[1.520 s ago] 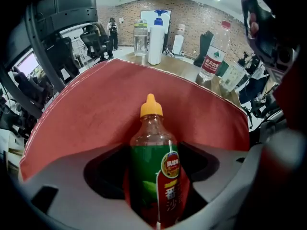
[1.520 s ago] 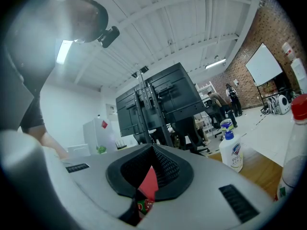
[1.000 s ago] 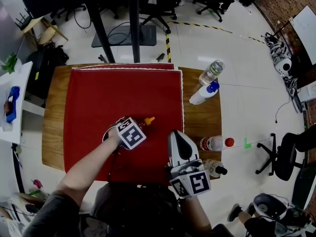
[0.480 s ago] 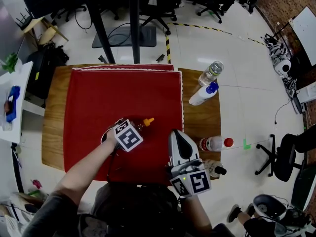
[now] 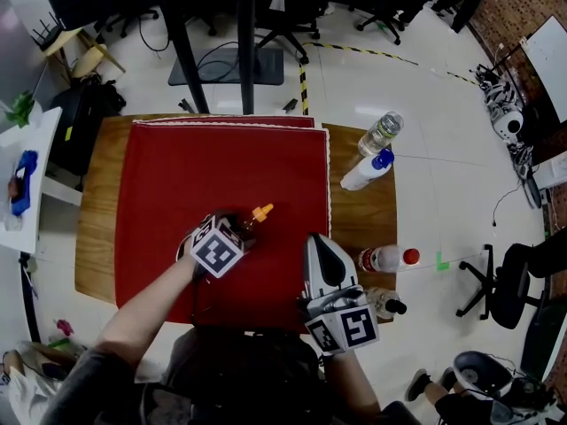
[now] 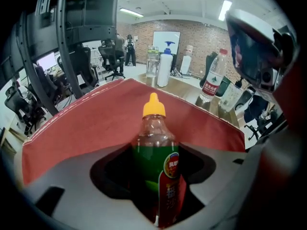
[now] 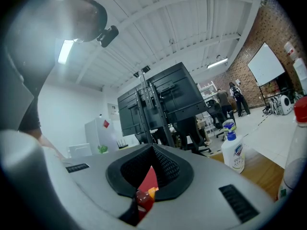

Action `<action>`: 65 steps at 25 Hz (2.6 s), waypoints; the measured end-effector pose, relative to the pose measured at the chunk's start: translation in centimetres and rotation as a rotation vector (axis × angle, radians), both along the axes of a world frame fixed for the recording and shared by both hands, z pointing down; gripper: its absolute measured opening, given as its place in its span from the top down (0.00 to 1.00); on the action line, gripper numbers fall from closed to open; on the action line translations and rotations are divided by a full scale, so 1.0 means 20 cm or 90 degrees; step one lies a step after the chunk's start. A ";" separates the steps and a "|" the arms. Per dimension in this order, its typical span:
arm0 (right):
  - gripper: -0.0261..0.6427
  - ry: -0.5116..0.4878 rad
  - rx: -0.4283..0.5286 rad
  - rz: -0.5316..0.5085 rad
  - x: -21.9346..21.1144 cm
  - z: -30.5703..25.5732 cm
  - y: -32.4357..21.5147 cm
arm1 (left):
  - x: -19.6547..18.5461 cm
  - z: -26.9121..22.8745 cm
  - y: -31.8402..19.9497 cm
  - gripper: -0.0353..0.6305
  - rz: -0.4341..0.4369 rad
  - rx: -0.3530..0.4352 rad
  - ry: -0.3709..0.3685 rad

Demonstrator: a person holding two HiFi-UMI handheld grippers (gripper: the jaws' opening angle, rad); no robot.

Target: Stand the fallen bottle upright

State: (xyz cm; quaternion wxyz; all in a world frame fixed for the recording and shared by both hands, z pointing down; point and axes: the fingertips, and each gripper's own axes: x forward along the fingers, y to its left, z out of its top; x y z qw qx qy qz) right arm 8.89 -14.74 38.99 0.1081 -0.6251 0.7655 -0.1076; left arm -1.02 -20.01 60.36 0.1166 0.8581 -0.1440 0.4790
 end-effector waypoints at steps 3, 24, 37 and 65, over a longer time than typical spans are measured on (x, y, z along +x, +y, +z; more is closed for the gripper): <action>0.93 0.002 0.002 -0.001 -0.01 -0.01 0.00 | 0.01 -0.08 -0.01 0.47 -0.035 0.002 0.054; 0.93 0.024 0.004 -0.016 -0.19 0.02 0.02 | -0.23 -0.53 -0.05 0.47 -0.212 0.172 0.403; 0.93 0.036 -0.045 -0.047 -0.38 0.14 0.05 | -0.48 -0.48 0.03 0.47 -0.283 0.207 0.514; 0.93 0.046 -0.030 -0.018 -0.52 0.26 0.04 | -0.63 -0.16 0.08 0.47 -0.260 0.201 0.498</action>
